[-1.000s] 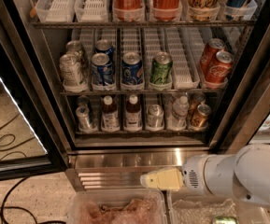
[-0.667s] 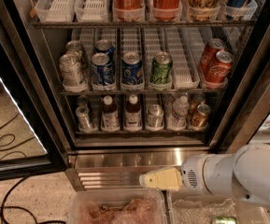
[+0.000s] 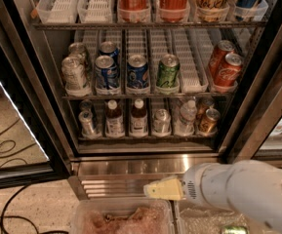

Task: Pick 7up can from bottom shelf of fridge

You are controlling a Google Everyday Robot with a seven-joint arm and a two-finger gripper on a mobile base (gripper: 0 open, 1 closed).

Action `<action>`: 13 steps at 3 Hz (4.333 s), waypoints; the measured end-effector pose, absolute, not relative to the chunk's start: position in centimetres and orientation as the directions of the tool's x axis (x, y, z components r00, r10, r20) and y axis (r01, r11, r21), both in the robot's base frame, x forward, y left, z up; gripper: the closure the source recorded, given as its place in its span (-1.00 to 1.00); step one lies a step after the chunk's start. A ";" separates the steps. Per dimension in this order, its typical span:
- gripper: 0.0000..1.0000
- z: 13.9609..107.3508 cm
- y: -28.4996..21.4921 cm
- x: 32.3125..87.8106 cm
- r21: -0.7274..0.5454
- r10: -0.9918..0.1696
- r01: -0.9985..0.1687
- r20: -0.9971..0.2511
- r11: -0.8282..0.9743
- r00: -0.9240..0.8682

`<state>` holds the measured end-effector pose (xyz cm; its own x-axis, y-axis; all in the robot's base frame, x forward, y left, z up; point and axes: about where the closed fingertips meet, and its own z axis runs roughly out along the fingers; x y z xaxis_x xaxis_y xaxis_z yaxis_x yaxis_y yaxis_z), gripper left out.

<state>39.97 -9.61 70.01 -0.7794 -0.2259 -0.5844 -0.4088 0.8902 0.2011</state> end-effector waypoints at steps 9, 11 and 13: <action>-1.00 76.1 -27.8 46.6 0.093 0.119 0.075 -0.737 0.993 -0.666; -1.00 76.7 -27.7 55.8 0.056 0.123 0.120 -0.721 0.991 -0.681; -1.00 74.4 -25.2 54.9 0.050 0.053 0.026 -0.661 0.998 -0.749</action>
Offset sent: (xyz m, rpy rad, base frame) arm -0.0061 0.0032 -0.0133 -0.1007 -0.0804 0.0244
